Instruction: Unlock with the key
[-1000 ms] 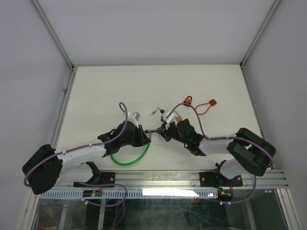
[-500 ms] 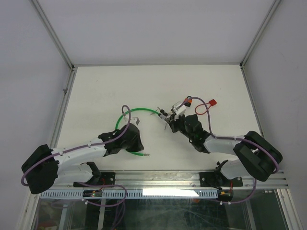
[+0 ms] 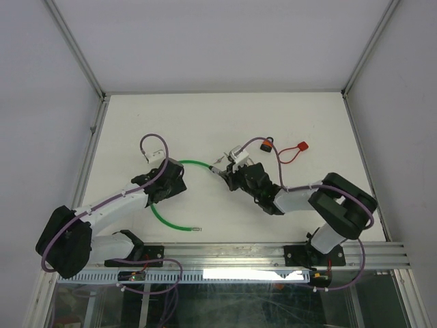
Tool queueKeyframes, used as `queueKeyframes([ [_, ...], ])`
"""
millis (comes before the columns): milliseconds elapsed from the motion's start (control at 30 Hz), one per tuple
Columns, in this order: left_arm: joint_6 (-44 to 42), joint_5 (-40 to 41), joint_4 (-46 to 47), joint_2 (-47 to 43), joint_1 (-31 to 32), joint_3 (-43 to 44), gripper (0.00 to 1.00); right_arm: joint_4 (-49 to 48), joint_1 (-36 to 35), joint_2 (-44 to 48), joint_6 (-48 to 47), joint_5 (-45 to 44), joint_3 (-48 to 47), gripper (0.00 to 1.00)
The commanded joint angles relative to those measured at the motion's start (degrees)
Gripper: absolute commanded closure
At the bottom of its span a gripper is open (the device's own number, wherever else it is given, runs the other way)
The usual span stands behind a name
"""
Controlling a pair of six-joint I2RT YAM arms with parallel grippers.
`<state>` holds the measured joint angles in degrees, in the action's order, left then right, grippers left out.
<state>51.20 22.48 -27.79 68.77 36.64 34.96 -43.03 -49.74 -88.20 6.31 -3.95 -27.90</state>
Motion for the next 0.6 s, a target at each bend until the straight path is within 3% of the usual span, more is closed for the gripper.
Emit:
queueKeyframes([
  [0, 0.40, 2.01, 3.66, -2.66, -1.31, 1.62, 0.45, -10.83, -0.82, -6.42, 6.31, -4.17, -5.72, 1.00],
  [167, 0.28, 0.73, 5.27, -2.83, -2.85, 1.79, 0.34, -11.06, -0.93, -13.89, 7.46, -2.89, -12.55, 1.00],
  [267, -0.15, -0.07, 5.76, -3.13, -3.52, 1.87, 0.27, -8.37, -0.87, -17.04, 7.14, -2.04, -16.86, 0.94],
  [333, -0.43, -0.56, 5.96, -3.69, -3.80, 1.87, 0.23, -6.77, -0.81, -18.21, 6.82, -1.72, -18.97, 0.88],
  [467, -1.24, -1.40, 6.13, -4.80, -4.74, 1.95, 0.16, -2.05, -0.71, -17.43, 6.49, 0.14, -20.89, 0.64],
  [533, -1.38, -2.21, 6.08, -5.32, -5.22, 2.08, 0.14, 0.75, -0.63, -15.88, 6.32, 0.33, -20.61, 0.62],
  [567, -1.37, -2.59, 6.15, -5.58, -5.41, 2.20, 0.13, 2.16, -0.51, -14.80, 5.83, 0.35, -20.16, 0.55],
])
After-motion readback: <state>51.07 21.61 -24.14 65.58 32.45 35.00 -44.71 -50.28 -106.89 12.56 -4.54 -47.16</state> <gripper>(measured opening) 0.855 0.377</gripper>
